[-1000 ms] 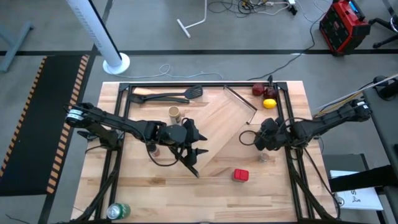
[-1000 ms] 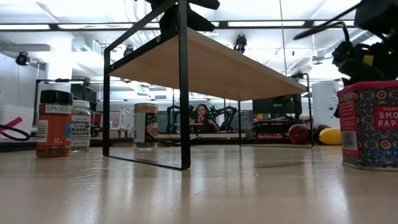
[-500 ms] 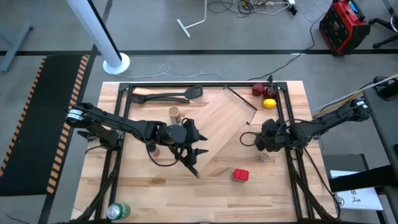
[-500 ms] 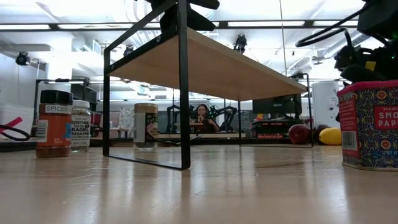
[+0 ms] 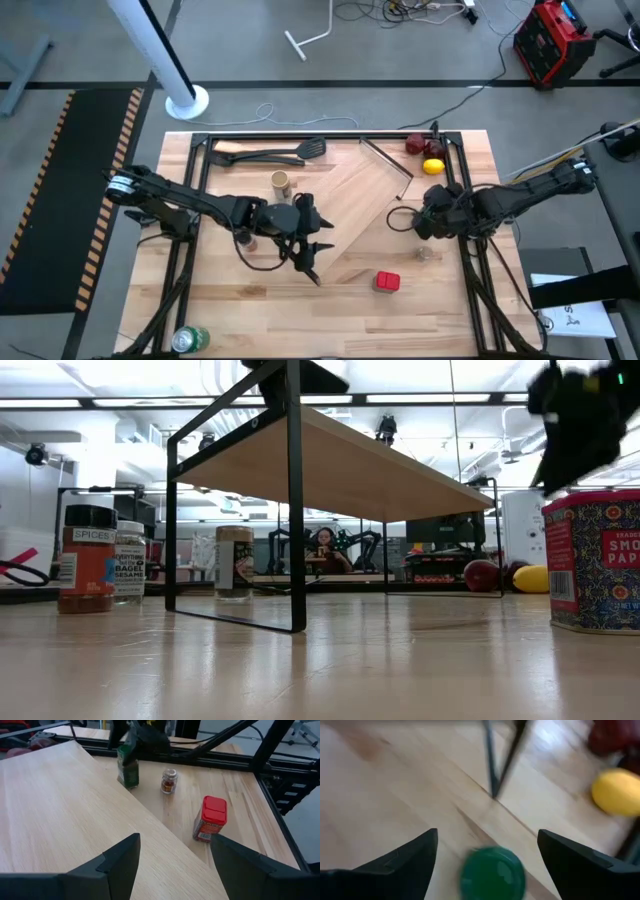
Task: Shelf spices
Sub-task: Put the orange seasoning bottle on the shelf
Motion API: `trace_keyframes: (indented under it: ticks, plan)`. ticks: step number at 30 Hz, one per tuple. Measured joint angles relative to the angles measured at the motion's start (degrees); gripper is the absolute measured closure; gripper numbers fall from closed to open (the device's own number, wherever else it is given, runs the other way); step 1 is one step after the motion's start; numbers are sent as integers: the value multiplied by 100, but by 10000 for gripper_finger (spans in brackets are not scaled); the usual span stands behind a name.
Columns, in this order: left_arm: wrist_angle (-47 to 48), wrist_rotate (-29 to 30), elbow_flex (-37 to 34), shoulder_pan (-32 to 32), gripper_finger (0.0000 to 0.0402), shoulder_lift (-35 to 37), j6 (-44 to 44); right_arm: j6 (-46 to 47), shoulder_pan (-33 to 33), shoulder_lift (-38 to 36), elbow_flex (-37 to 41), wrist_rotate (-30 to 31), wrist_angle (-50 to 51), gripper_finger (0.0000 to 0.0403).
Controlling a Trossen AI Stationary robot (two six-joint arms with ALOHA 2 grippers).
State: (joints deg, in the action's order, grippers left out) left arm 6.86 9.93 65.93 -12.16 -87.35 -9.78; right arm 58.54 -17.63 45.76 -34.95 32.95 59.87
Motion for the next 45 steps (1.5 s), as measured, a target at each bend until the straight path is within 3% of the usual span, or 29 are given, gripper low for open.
trace_keyframes:
  ticks: [8,14,21,25,35,45]
  plan:
    - [-220,-63,46,-302,171,109,740,-1339,-2,7,-1259,17,-118,98]
    - [-223,-45,217,-496,171,349,734,-2797,-146,4,-1557,-67,-1498,110]
    - [-135,-43,240,-834,171,659,419,-4463,-643,89,-1250,-1637,-4273,125]
    - [204,-45,238,-1111,171,792,1,-4470,-940,455,-1020,-2093,-4794,135]
    - [1286,-52,234,-1580,171,942,-1357,-4243,-1226,1803,-922,-2086,-4977,160]
    - [4099,-508,625,-1598,171,981,-3943,-4054,-1320,2644,-922,-974,-5125,183]
